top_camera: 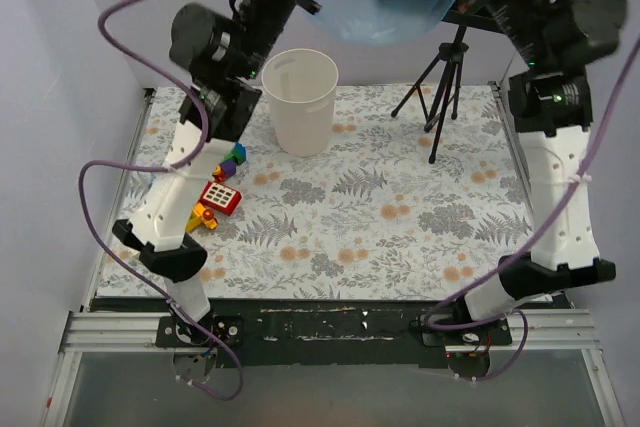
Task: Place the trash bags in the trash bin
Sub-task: Unfold the trash bag at the center of the board.
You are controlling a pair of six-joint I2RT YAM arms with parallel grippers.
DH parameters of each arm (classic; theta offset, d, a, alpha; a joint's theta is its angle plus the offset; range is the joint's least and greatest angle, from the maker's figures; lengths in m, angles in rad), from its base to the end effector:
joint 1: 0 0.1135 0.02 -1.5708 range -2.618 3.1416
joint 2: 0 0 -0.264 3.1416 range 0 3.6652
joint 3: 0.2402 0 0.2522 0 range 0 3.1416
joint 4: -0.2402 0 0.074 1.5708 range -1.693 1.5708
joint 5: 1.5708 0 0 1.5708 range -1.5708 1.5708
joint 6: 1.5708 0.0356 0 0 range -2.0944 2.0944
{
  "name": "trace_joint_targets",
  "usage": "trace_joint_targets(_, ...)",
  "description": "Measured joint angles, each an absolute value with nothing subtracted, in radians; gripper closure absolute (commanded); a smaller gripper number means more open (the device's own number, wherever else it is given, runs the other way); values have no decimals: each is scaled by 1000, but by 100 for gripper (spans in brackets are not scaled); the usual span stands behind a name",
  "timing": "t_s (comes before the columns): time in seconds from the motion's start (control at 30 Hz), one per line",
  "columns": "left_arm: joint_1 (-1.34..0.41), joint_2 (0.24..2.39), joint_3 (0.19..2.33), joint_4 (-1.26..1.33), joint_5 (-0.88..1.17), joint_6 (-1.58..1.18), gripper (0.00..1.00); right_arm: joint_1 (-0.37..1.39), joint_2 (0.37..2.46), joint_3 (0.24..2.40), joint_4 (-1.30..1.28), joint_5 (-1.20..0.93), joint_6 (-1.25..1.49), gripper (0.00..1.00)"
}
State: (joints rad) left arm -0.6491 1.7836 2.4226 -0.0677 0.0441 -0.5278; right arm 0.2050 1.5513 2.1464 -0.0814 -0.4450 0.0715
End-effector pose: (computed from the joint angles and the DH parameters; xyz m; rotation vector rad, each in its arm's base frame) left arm 0.2610 -0.2000 0.6250 0.1067 1.0528 -1.0944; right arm 0.2676 0.0713 0.6166 -0.4749 1.0183 0.4820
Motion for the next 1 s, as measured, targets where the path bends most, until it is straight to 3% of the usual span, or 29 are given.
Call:
trace_joint_targets(0.13, -921, 1763, 2437, 319, 159, -171, 100, 272, 1475, 2261, 248, -391, -61, 99)
trace_joint_targets(0.2, -1030, 1651, 2168, 510, 173, -8, 100, 274, 1322, 2061, 358, -403, -153, 99)
trace_joint_targets(0.27, -1053, 1489, 1821, 536, 165, 62, 100, 283, 1112, 1744, 331, -463, -308, 99)
trace_joint_targets(0.4, -1041, 1091, 1075, -30, 246, 272, 100, 390, 795, 1071, -126, -568, -765, 99)
trace_joint_targets(0.5, -1136, 913, 723, -295, 279, 243, 100, 404, 723, 658, -511, -591, -843, 99)
trace_joint_targets(0.6, -1187, 803, 664, -427, 292, 188, 100, 409, 508, 563, -782, -635, -859, 99)
trace_joint_targets(0.73, -1187, 760, 779, -431, 226, 57, 100, 411, 262, 700, -804, -698, -859, 99)
trace_joint_targets(1.0, -1187, 815, 857, -423, 15, -204, 100, 411, 456, 777, -687, -590, -616, 99)
